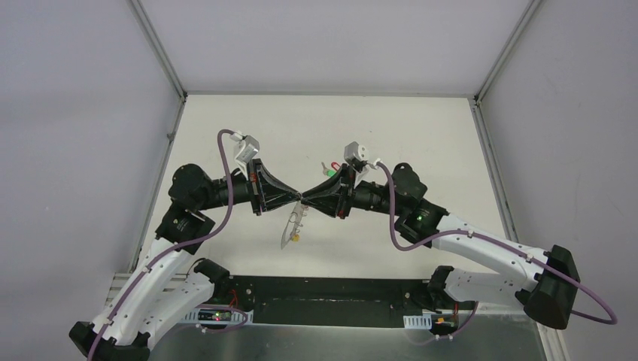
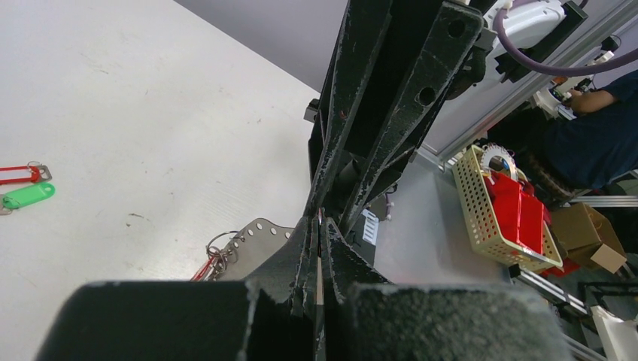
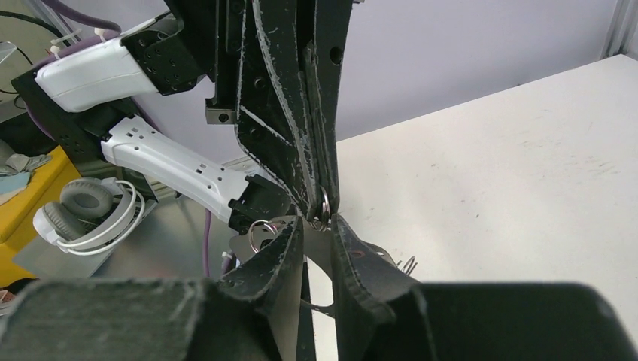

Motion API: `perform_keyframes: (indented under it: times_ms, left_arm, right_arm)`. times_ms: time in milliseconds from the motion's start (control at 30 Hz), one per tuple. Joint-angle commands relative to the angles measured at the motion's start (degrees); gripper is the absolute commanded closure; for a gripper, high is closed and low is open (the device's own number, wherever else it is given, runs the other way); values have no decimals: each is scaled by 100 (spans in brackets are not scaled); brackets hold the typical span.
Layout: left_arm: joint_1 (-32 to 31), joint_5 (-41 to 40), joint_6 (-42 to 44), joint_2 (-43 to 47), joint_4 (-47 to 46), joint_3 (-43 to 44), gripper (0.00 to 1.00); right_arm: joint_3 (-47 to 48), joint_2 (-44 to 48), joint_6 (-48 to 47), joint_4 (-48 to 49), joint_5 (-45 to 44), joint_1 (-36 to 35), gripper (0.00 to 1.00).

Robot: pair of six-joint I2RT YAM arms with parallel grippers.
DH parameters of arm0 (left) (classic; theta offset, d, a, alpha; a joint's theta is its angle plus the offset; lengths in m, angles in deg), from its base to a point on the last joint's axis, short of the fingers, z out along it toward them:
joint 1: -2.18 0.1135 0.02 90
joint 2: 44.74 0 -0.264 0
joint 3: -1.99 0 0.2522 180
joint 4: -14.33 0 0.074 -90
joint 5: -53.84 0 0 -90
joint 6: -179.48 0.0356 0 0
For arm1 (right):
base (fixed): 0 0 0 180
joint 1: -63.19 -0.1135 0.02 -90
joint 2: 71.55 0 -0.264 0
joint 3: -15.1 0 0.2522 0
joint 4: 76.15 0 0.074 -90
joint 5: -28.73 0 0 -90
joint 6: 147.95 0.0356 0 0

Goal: Put the keys on the keyring

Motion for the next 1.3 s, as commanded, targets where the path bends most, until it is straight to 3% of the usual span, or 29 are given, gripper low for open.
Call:
perform_keyframes:
  times_ms: [0, 300, 700, 933, 1167, 1267]
  left_arm:
    - [-62, -16, -74, 123, -277, 156, 100]
    - [-62, 74, -45, 186, -311, 121, 100]
    - [-62, 132, 132, 250, -322, 55, 100]
    - [-62, 268, 382, 318, -322, 38, 78]
    - [-62, 328, 600, 401, -232, 6, 70]
    - [-62, 320, 797, 475, -43, 22, 58]
  right_arm:
    - [234, -74, 182, 395, -80, -29, 79]
    - [239, -164, 232, 543, 46, -29, 100]
    - [126, -97, 237, 713, 329, -30, 100]
    - [29, 31, 265, 706, 244, -29, 100]
    - [-46, 72, 331, 705, 167, -32, 100]
    - [-62, 80, 351, 699, 166, -29, 100]
